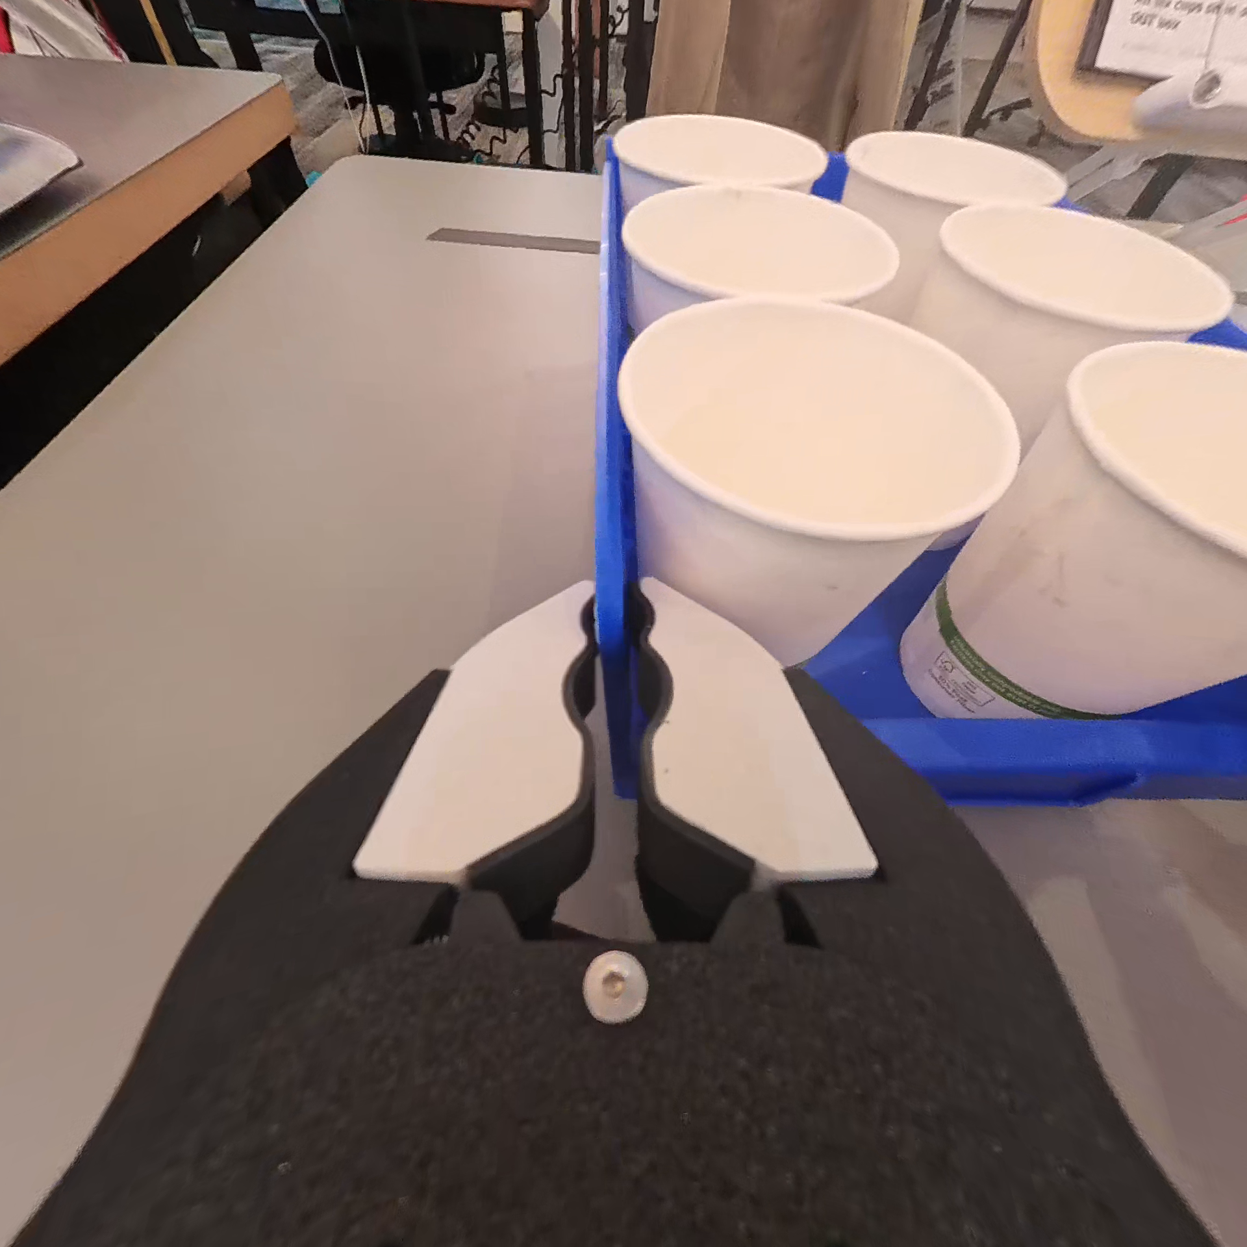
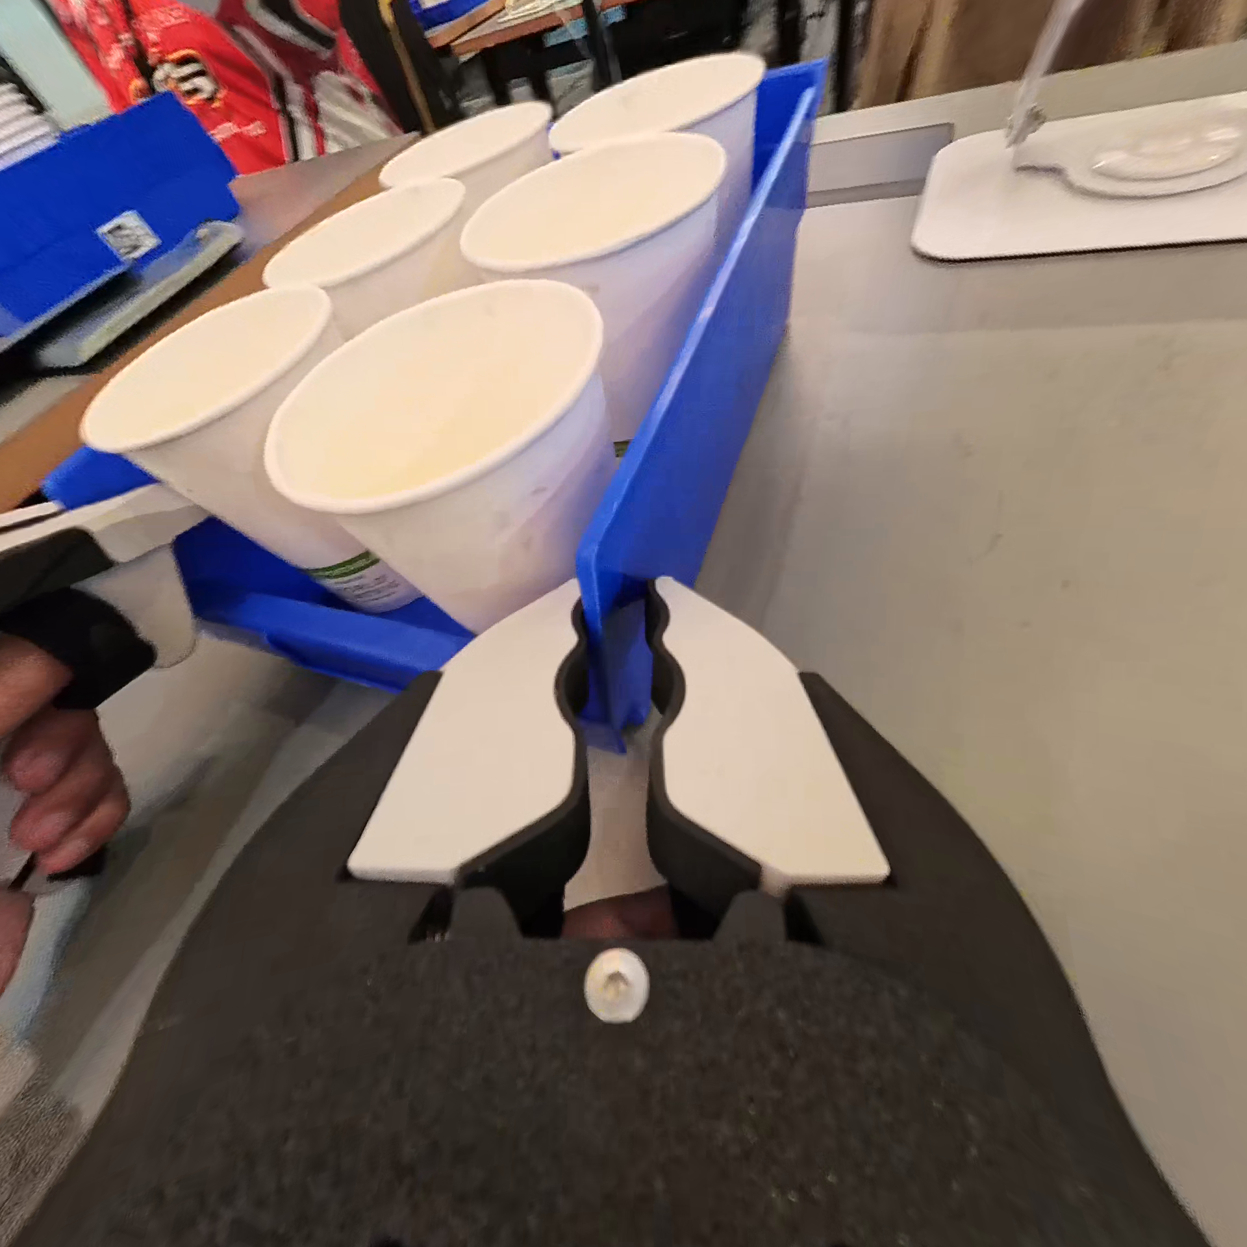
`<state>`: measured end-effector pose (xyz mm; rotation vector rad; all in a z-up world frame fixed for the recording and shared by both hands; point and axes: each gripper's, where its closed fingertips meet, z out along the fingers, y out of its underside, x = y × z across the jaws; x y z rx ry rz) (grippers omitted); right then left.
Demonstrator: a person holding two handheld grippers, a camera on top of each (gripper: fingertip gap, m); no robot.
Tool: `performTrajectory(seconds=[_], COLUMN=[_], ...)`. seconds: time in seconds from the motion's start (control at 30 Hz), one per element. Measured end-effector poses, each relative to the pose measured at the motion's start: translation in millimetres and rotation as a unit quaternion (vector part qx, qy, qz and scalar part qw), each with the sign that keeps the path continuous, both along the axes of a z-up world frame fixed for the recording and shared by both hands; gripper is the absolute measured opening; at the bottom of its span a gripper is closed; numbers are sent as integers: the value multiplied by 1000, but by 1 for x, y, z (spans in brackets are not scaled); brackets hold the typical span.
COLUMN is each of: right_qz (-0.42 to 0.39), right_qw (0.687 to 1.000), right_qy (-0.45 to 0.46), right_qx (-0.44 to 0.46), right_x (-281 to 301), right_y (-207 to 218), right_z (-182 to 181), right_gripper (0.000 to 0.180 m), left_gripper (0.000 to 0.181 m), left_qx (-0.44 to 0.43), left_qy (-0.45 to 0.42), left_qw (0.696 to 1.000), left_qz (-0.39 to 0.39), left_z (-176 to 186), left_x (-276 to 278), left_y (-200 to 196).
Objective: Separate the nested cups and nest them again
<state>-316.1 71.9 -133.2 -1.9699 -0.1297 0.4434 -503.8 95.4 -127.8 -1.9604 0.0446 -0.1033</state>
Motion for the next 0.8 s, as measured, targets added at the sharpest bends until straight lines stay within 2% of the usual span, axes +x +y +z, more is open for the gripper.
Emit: performTrajectory(seconds=[0.1,0.23,0.37,0.5,0.63,0.8], right_qz=[46,113,97,67,57,37], right_qw=[999,993,990,992,994,996], right_qy=[11,28,-12,-32,-25,-36], right_qx=[-7,31,98,99,91,70], right_x=[13,65,161,243,291,316], right_y=[-18,-54,-67,-73,-85,-98], right_z=[8,39,66,72,69,46], right_gripper=[29,38,40,45,47,54], left_gripper=[39,49,60,66,66,65], left_qx=[-14,19,21,20,28,39], left_qy=[37,9,-78,-121,-106,-54], left_qw=[998,995,997,990,988,990], left_qz=[54,98,10,-68,-110,-122], left_z=[4,32,40,40,38,33], left_x=[-19,-14,71,171,249,291], left_y=[-15,-62,-91,-99,-98,-98])
